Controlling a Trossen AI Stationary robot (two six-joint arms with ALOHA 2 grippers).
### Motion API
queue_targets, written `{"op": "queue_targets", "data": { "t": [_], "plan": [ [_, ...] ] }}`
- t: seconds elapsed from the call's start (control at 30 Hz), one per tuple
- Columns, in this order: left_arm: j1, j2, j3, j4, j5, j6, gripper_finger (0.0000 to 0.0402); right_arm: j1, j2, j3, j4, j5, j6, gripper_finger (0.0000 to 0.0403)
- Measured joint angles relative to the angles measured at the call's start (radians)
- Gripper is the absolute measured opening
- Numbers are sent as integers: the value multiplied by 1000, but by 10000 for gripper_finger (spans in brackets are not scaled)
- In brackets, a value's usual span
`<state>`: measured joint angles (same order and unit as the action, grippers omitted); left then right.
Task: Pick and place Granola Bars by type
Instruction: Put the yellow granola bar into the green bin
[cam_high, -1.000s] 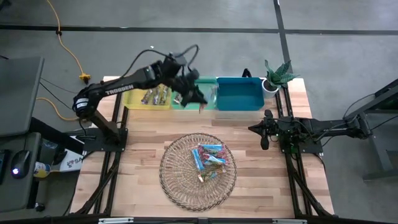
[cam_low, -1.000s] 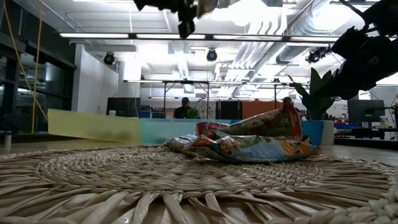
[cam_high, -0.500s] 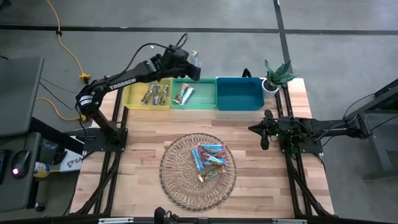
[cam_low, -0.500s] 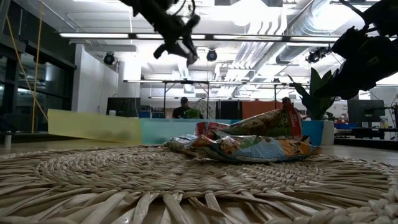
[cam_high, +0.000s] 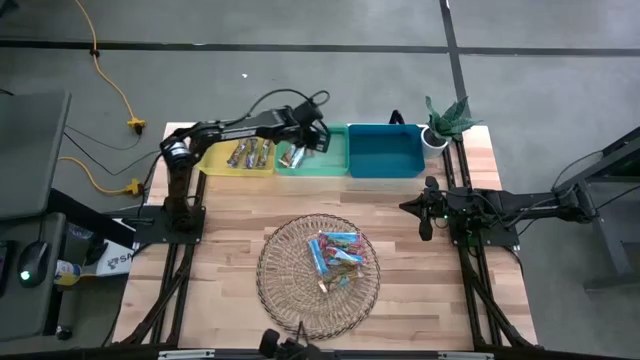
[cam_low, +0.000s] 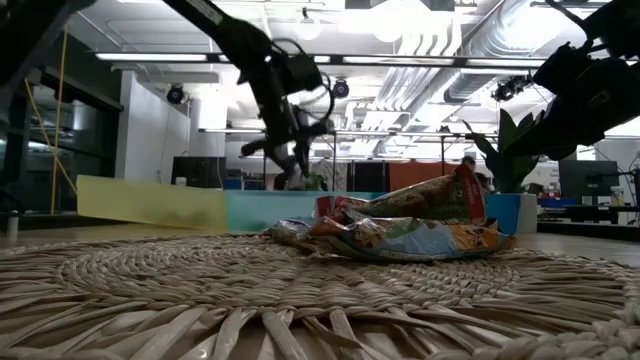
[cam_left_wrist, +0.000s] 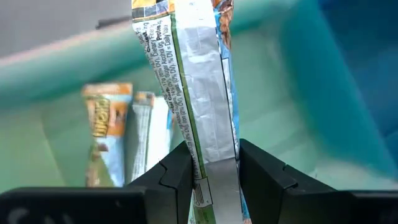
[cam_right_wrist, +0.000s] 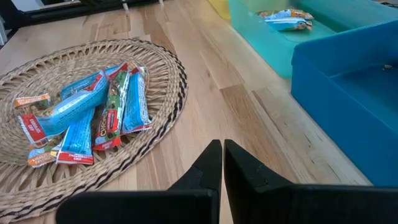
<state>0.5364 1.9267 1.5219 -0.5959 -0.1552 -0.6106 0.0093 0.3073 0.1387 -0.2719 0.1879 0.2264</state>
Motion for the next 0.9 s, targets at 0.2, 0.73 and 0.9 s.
{"op": "queue_targets", "data": {
  "t": [0.2,0.73,0.9],
  "plan": [
    [0,70,-1,-28,57,-17,111,0,0,0,0,0,0,0],
    [0,102,0,-36,108,51,111,0,0,0,0,0,0,0],
    [0,102,0,-37,119,90,124,0,0,0,0,0,0,0]
  ]
}}
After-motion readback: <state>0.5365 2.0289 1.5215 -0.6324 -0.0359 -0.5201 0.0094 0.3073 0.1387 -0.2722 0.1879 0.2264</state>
